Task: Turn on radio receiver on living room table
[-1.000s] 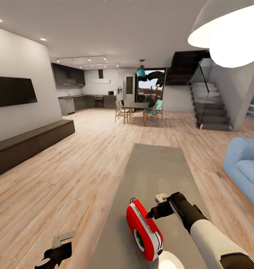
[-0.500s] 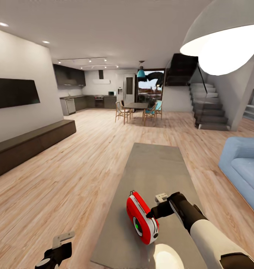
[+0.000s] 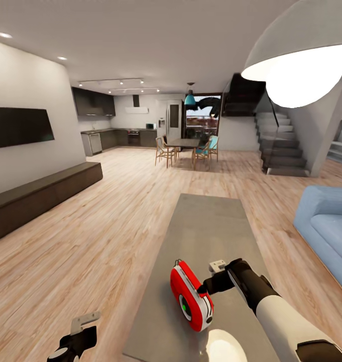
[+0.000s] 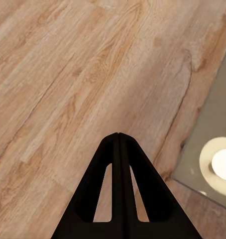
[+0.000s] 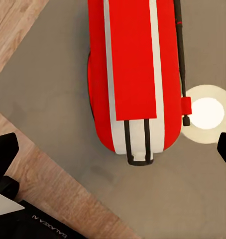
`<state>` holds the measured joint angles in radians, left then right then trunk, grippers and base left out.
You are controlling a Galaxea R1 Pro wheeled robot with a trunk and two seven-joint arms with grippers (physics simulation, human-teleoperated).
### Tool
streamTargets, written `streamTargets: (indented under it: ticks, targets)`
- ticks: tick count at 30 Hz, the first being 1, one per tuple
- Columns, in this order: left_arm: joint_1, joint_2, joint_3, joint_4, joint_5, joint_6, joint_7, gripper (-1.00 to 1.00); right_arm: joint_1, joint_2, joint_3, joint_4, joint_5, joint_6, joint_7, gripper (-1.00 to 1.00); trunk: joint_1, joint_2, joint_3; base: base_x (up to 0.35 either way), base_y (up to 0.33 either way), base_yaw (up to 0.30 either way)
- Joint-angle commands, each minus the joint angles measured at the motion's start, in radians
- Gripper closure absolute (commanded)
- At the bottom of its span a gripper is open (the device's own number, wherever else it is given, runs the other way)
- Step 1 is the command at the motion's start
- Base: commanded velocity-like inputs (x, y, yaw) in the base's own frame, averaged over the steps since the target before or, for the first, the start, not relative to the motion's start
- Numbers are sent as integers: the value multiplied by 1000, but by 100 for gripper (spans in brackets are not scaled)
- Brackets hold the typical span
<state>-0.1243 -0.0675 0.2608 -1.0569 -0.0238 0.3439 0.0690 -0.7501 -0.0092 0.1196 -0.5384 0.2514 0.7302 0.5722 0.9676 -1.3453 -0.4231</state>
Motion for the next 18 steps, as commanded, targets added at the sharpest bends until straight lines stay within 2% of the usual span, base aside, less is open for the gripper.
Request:
streamTargets:
  ticks: [1, 8, 10, 13, 18]
  targets:
    - [0, 0, 0, 0, 0, 0, 0, 100, 0, 0, 0, 0, 0, 0, 0, -100, -4, 7, 3, 0, 0, 0]
    - [0, 0, 0, 17, 1, 0, 0, 100, 0, 0, -1, 0, 1, 0, -2, -100, -31, 56, 25, 0, 0, 0]
    - [0, 0, 0, 18, 1, -3, 0, 100, 0, -4, -1, 0, 1, -1, -22, -100, -38, 70, 31, 0, 0, 0]
    - [0, 0, 2, 20, 0, -26, 0, 100, 1, -8, -1, 11, -2, -6, -93, -100, -38, 70, 31, 0, 0, 0]
    - [0, 5, 7, 23, 0, -31, -1, 100, 3, -18, -2, 63, -3, -22, -115, -100, -38, 70, 31, 0, 0, 0]
